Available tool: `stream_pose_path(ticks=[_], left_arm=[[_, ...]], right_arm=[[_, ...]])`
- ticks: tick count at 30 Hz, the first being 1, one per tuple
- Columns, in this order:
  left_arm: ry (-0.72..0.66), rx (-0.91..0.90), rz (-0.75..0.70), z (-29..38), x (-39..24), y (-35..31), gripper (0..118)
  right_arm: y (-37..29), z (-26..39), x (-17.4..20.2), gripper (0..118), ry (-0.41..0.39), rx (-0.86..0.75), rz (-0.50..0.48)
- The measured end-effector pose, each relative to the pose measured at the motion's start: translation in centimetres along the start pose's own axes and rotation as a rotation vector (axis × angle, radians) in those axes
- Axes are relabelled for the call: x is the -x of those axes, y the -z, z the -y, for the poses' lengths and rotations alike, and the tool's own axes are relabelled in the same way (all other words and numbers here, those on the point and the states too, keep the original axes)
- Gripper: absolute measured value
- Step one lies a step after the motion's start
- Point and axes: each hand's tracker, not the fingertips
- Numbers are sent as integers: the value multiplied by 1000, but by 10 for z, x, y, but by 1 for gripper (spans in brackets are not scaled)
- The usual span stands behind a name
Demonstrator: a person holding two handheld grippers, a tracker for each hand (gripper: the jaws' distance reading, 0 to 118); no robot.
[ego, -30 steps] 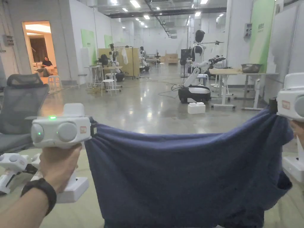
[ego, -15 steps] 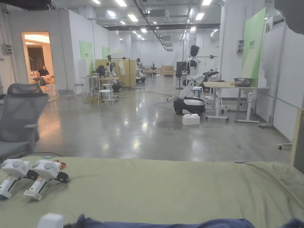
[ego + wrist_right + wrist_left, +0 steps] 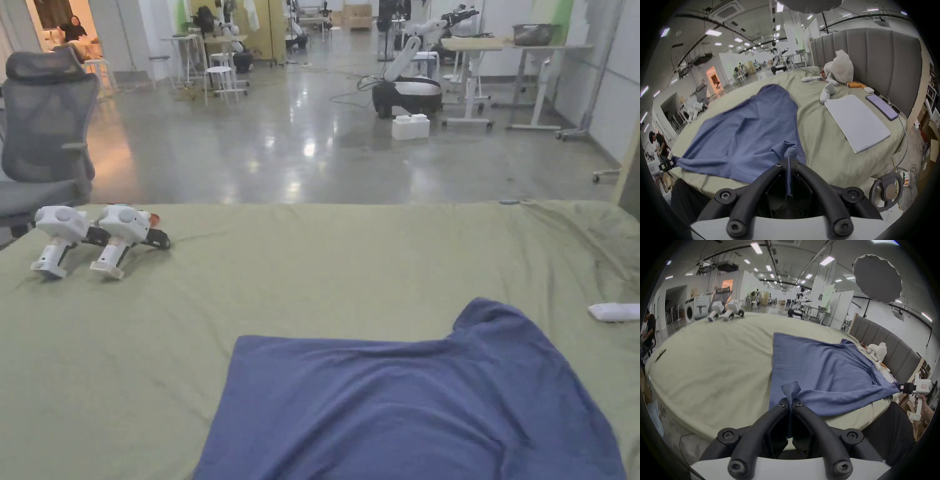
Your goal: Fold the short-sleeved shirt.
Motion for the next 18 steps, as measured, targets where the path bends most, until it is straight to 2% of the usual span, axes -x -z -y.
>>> stream_pose_path(ticks=[2,3,4,5,6,7,11,14,16,18], left_arm=[[7,19,-10,3,1,3,3],[11,18,-19,4,4,3,22],[7,49,-34,4,8,3,42],[-7,55,-54,5,12,1,66],[-20,46,-68,5,15,-1,86],[-33,45,-85,4,18,-5,90],[-24,-52,-207,-15,15,-35,90],[61,-192,-197,-43,-12,-78,90],[95,-288,-230,-58,-38,-106,90],[166,-388,-236,-71,-65,-135,91]], right_arm=[[7,1,-3,0,2,24,-2],[10,0,-4,3,9,35,-4],[13,-1,-6,12,19,57,-9],[14,-2,-7,34,18,59,-1],[12,-3,-11,66,15,59,8],[11,-4,-13,77,-2,62,29],[-9,-17,-17,77,-27,-9,61],[-39,-37,-9,77,-62,-163,28],[-62,-48,6,77,-93,-264,33],[-92,-58,28,77,-114,-372,-9]])
